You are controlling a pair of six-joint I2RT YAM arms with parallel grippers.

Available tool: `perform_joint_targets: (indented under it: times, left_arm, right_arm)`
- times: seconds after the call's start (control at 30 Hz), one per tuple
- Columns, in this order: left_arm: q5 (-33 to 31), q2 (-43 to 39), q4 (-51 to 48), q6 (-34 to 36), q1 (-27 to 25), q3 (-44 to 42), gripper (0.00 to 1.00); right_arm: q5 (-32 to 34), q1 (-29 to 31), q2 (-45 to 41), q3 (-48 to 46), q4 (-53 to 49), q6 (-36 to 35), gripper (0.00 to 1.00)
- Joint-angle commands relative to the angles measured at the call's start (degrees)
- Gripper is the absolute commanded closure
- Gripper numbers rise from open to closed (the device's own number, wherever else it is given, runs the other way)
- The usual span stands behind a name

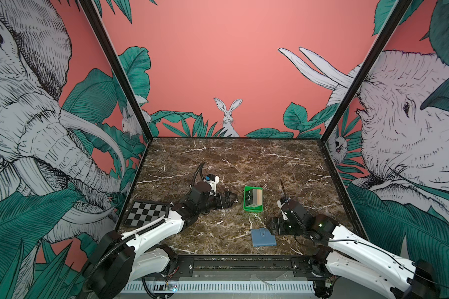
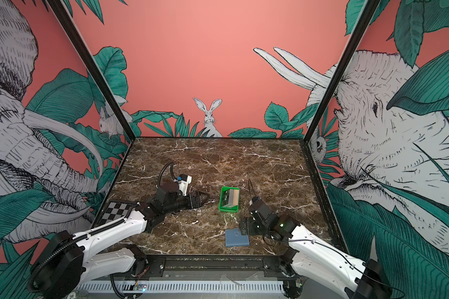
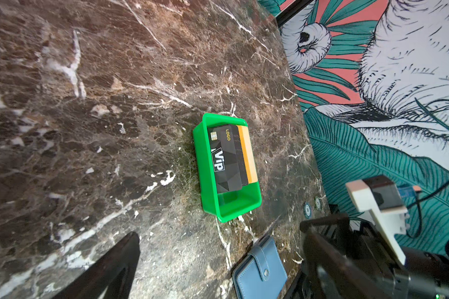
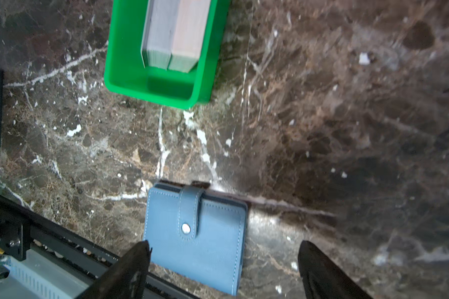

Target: Put the credit cards into the card holder

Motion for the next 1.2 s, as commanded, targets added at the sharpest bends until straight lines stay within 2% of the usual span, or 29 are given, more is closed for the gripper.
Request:
perform_joint_targets:
  times: [0.0,0.2,0.33,0.57,0.73,1.17]
  left_arm:
    - [-2.9,-2.7,-0.6,2.4,0.0,1.8,0.01]
    - [-3.7,-3.9,-1.2,3.7,-0.1,3.2,0.01]
    - [-2.0,-4.4,1.2,4.4,-0.1,3.1,0.01]
    - [-4.6,-7.0,-1.7,4.3,-0.1,2.7,0.01]
    - [-5.1,-7.8,-2.8,4.1,-0.1,2.2,0.01]
    - [-4.2,-8.7,-3.9,4.8,-0.1,2.6,0.01]
  right_arm:
    - [-1.0,2.5,-3.8,-1.7,-5.5,6.4,0.12]
    - [-6.0,4.5,-5.9,-4.1,-4.1,7.7,0.12]
    - [-8.8,5.5,-4.5,-4.4,-1.5,6.5,0.11]
    - [-12.1,6.8,-1.1,-4.8,6.1,6.0,0.11]
    - [-14.6,7.3,2.9,-4.3,10.2,5.0,0.11]
    - [-15.6,11.7,15.3,1.1,20.4,4.0,0.1]
